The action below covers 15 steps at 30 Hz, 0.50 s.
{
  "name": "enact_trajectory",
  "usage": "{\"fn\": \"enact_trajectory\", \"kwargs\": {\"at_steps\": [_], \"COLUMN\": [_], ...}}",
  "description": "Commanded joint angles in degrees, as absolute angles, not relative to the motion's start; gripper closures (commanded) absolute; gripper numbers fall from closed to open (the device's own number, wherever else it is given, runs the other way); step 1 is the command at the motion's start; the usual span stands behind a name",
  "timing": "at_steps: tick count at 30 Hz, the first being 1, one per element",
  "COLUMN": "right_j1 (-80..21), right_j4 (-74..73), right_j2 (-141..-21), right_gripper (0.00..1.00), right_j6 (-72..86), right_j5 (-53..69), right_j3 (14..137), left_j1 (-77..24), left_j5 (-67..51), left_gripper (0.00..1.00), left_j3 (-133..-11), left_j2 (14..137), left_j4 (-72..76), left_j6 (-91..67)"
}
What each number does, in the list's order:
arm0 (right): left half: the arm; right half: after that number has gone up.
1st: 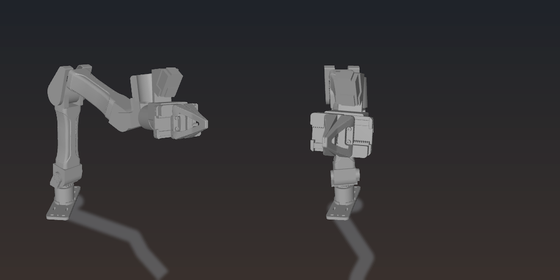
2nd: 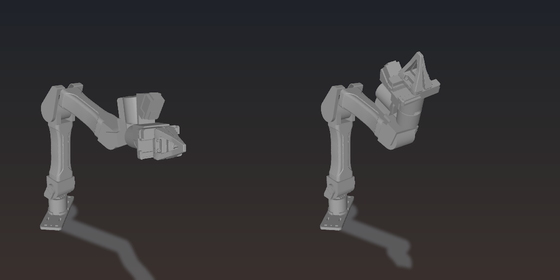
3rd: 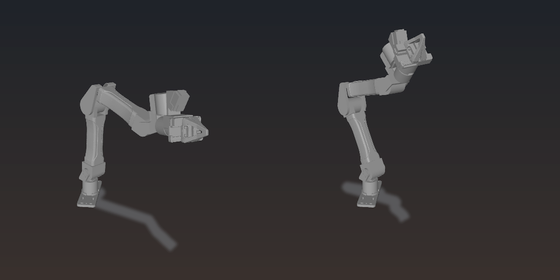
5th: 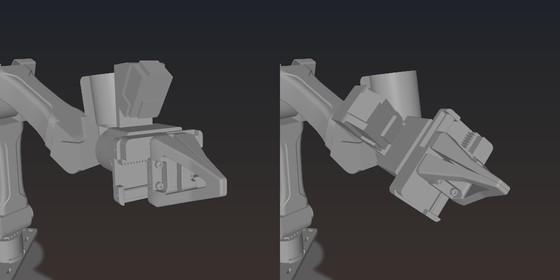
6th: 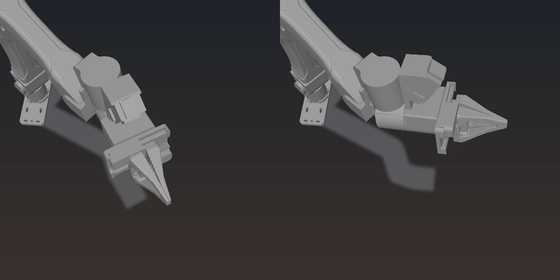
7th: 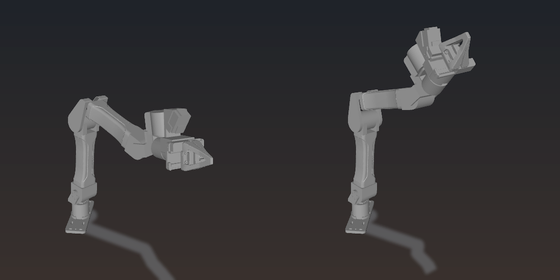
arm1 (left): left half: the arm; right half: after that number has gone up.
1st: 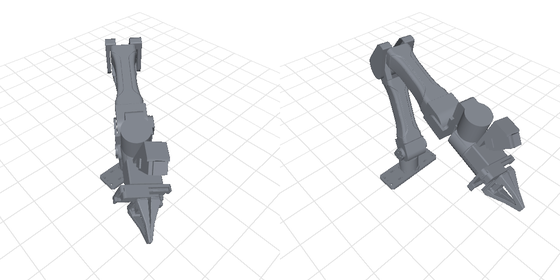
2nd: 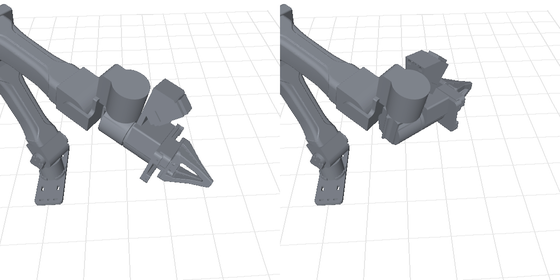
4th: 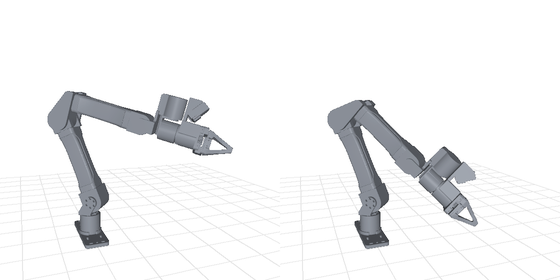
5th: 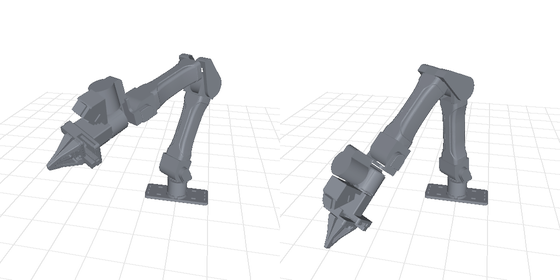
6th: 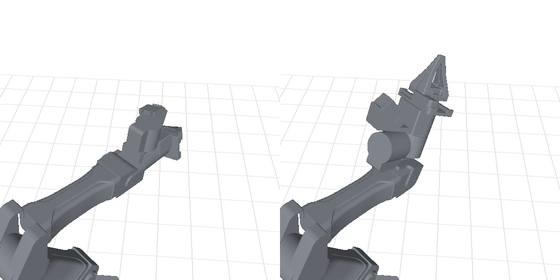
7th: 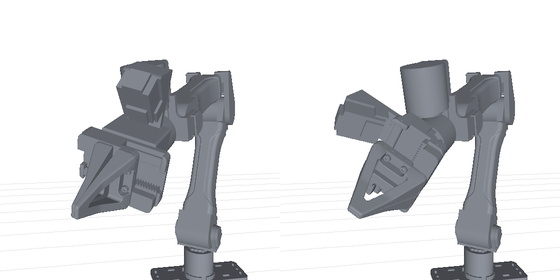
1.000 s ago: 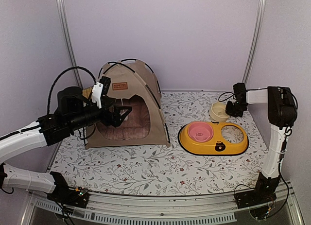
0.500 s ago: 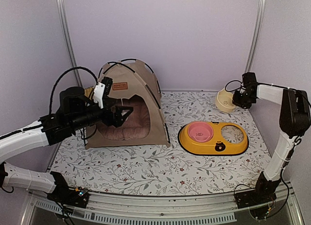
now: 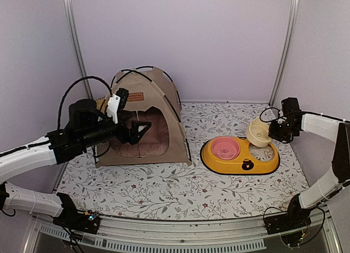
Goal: Set up the pet tent
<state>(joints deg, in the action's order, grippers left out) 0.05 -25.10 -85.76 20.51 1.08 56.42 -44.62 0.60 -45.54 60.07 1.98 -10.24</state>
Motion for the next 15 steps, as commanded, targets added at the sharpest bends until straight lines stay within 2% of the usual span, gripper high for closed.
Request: {"fn": "enact_trajectory", "kwargs": {"at_steps": [1, 15], "right_j1": [0.09, -0.01], "right_j4": [-22.93, -22.64], "right_j2": [-78.0, -76.66], "right_gripper": [1.0, 1.0], "right_j6": [22.67, 24.46], "right_j5": [2.25, -0.3], "right_j3": [51.26, 44.46], "left_j1": [-45.49, -45.48], "left_j5": [0.42, -0.99], "left_gripper": [0.01, 0.01], "left_j3": [-43.45, -42.01], "left_j2": [59.13, 59.38], "left_j4": [4.06, 5.47], "left_j6": [-8.81, -10.5]}}
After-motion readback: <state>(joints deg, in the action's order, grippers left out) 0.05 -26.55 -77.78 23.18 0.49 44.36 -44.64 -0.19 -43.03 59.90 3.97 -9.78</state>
